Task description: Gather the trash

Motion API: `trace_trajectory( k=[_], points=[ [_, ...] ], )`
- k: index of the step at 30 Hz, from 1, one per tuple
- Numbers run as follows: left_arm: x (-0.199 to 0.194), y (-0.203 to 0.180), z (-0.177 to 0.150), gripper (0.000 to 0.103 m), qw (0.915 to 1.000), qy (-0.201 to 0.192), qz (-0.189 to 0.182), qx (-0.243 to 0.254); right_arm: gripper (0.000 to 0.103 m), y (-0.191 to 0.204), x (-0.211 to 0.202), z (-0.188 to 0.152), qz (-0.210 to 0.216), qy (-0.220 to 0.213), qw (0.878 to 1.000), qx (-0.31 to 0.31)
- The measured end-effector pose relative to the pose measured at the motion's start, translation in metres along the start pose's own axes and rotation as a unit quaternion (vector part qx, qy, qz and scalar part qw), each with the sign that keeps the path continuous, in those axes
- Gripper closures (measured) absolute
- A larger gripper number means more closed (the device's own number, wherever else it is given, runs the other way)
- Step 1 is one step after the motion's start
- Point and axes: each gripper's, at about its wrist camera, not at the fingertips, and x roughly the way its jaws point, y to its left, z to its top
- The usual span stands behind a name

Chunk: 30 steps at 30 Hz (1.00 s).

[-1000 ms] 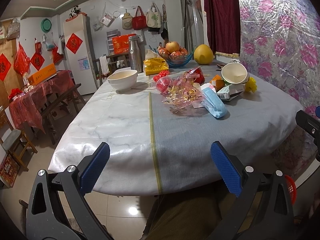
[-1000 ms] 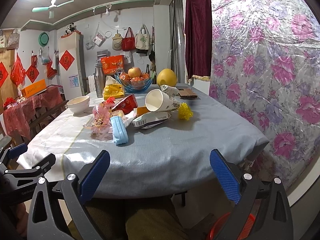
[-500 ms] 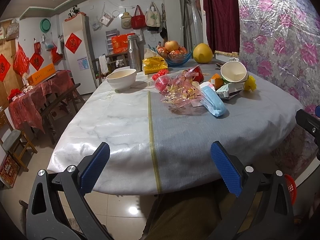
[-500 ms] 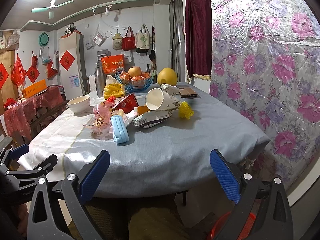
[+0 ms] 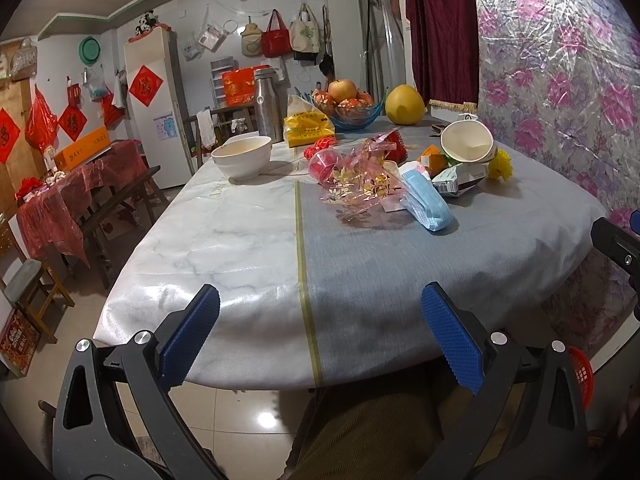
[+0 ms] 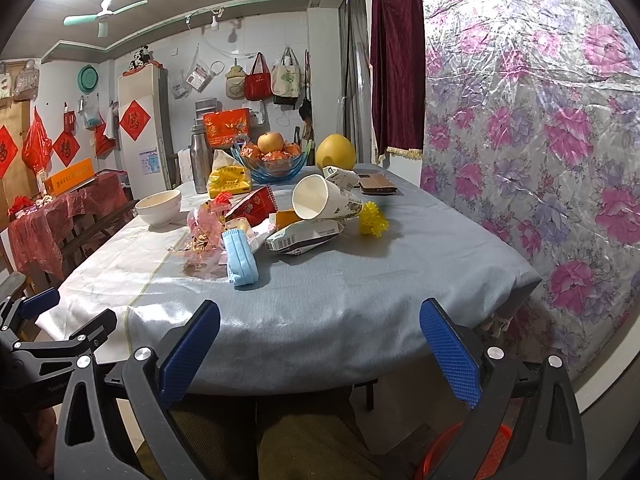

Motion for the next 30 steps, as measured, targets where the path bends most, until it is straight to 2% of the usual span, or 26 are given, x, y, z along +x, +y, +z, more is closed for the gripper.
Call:
trace_trajectory(
  k=[7, 20, 26, 30],
  points=[
    [0.009, -0.004, -0.007, 0.006, 0.9999, 0.010, -0.001, 0.003, 0.005, -0.002, 0.012, -0.005, 0.002, 0.014, 1.000, 0.000],
    [0.041, -0.003, -0.018, 0.006, 0.9984, 0.055, 0.006, 0.010, 0.005, -0.011, 0.057, -0.011, 0.004, 0.054, 0.998, -0.008],
    [0.060, 0.007, -0.012, 0.006, 0.9972, 0.075, -0.003, -0.005, 0.005, -0.005, 0.090, 0.001, 0.015, 0.068, 0.997, -0.035],
    [0.080, 0.011, 0.002, 0.006, 0.9959, 0.089, -0.008, -0.011, 0.005, 0.005, 0.110, 0.010, 0.024, 0.061, 0.996, -0.059]
  ],
)
